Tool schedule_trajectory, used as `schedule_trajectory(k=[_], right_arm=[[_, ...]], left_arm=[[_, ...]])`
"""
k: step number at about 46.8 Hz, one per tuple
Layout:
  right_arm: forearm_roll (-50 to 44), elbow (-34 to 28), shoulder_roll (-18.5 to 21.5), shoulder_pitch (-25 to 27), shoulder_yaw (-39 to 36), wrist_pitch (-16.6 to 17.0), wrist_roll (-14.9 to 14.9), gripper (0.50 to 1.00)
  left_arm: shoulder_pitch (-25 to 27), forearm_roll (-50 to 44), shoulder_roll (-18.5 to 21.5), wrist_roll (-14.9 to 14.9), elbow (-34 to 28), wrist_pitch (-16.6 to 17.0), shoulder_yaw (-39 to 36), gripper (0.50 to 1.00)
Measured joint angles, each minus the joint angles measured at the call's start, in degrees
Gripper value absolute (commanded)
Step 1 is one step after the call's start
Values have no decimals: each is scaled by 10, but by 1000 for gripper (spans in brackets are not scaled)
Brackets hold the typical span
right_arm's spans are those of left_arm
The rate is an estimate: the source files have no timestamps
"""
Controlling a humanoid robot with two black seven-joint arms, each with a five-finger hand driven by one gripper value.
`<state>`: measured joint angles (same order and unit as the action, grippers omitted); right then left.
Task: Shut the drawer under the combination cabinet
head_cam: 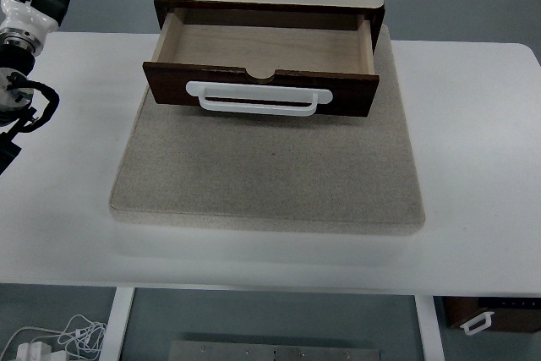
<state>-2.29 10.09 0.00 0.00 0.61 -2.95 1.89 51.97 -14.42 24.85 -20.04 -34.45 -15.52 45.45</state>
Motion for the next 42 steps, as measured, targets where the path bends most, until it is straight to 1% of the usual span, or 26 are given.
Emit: schedule_trajectory(k=[7, 42], right_arm=[[0, 0, 0, 0, 0, 0, 0, 952], [0, 0, 0, 0, 0, 0, 0, 952]], left_arm=[[-4, 0, -7, 0, 1, 0, 0, 1000], [-7, 2, -4, 0, 2, 0, 2, 1000]])
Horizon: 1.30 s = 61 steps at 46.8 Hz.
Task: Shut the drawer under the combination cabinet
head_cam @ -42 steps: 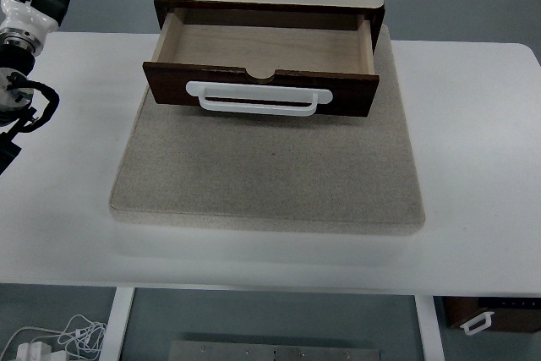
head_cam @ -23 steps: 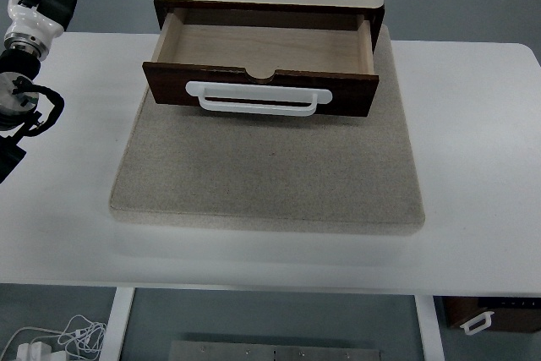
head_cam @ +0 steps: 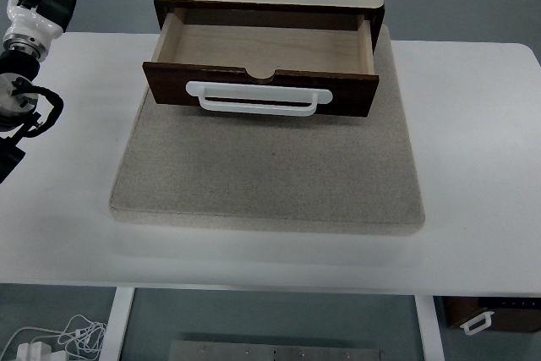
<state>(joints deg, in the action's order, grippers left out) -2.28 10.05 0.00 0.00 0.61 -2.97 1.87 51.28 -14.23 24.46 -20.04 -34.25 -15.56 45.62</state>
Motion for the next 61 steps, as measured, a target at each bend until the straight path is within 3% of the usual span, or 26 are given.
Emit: schedule_trajectory(k=[15, 31, 39, 49, 61], right_arm=[[0, 0, 0, 0, 0, 0, 1, 952], [0, 0, 0, 0, 0, 0, 0, 952], [0, 0, 0, 0, 0, 0, 0, 952], [0, 0, 0, 0, 0, 0, 0, 952], [0, 0, 0, 0, 0, 0, 0, 952]], left_arm=[[-1, 9, 10, 2, 16, -40, -8, 1000], [-1, 10, 18, 2, 23, -43, -21, 1000], [-1, 49, 43, 2, 3, -42, -29, 1000], [-1, 96, 102, -1, -60, -46, -21, 1000], [-2, 131, 230, -2, -198, -50, -29, 1000]])
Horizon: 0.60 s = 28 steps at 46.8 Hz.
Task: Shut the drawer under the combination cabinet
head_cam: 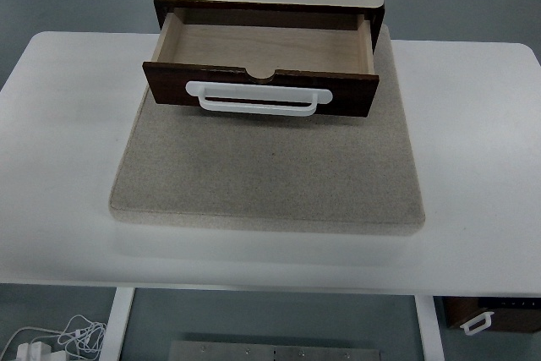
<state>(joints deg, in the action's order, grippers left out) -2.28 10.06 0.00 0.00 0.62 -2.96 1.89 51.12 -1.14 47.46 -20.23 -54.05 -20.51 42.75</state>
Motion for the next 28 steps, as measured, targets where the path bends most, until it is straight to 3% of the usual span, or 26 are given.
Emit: schedule_trajectory(k=[15, 28], right_arm=[[0, 0, 0, 0, 0, 0, 0, 954], [0, 0, 0, 0, 0, 0, 0, 952]], left_arm=[[-1, 78, 132, 0, -146, -32, -1, 1000], [1, 153, 208, 0, -263, -41, 1, 1000]])
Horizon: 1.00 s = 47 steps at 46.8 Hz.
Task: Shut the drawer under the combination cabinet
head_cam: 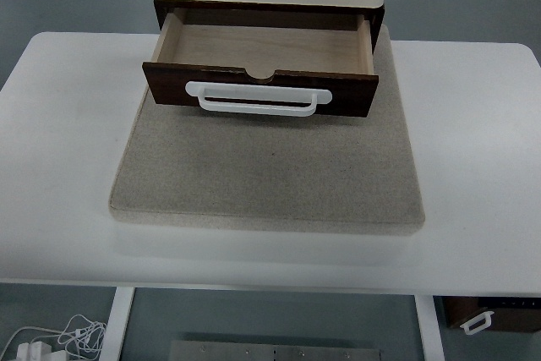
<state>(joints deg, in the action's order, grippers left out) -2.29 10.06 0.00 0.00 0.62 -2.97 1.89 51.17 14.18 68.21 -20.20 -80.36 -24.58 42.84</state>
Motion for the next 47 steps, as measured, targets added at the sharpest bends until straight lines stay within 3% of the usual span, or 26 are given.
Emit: schedule_trajectory(k=[8, 22, 29, 39, 47], right_arm=[[0, 0, 0, 0, 0, 0, 0, 952], [0, 0, 0, 0, 0, 0, 0, 952], [0, 0, 0, 0, 0, 0, 0, 952], [0, 0, 0, 0, 0, 0, 0, 952], [0, 0, 0, 0, 0, 0, 0, 952]], left_arm=[[8, 55, 29, 1, -62, 0, 2, 1000], [38, 135, 35, 15, -128, -14, 0, 1000], [55, 183, 23, 43, -134, -35, -1, 1000], [70, 224, 9, 93, -140, -98, -7, 1000], [83, 227, 2, 147, -160, -104, -17, 1000]])
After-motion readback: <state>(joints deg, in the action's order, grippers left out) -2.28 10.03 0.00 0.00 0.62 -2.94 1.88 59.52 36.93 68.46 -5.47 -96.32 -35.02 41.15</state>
